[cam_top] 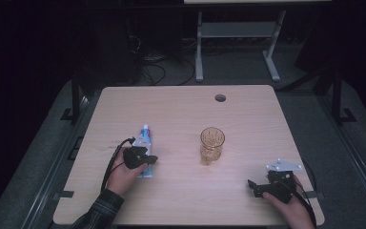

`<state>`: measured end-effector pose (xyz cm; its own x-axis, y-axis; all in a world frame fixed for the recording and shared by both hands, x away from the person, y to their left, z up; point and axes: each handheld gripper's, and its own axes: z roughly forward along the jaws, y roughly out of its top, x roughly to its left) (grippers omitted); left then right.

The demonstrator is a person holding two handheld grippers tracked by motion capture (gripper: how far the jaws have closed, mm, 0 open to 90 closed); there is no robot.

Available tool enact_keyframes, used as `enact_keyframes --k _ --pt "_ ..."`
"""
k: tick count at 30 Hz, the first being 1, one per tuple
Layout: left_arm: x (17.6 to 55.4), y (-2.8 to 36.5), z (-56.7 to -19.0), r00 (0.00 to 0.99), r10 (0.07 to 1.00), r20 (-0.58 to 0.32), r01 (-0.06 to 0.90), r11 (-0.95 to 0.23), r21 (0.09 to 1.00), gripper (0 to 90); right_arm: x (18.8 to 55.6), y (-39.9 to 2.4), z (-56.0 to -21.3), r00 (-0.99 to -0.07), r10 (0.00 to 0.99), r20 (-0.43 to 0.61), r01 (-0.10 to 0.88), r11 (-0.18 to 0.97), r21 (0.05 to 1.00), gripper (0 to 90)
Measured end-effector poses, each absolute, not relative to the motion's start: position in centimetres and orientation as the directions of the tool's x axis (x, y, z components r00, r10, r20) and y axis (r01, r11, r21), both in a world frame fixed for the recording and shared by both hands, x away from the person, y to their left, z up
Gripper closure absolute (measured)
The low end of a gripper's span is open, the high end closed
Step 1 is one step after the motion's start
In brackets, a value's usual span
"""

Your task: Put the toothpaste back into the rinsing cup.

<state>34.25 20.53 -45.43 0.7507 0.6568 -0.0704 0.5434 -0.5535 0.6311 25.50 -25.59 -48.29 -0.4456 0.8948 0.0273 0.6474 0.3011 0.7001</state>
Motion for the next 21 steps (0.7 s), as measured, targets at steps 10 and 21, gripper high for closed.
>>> enact_keyframes --k 10,21 --pt "33.4 22.5 -45.6 0.726 0.684 -0.074 0.566 -0.533 0.629 90.0 25.5 -25.6 -48.3 -0.446 0.895 0.027 0.647 0.301 0.7 0.7" --pt "32.9 24.4 -45.6 0.697 0.714 -0.072 0.587 -0.509 0.629 90.0 25.5 -25.6 -48.3 -0.447 0.894 0.027 0.646 0.302 0.701 0.7"
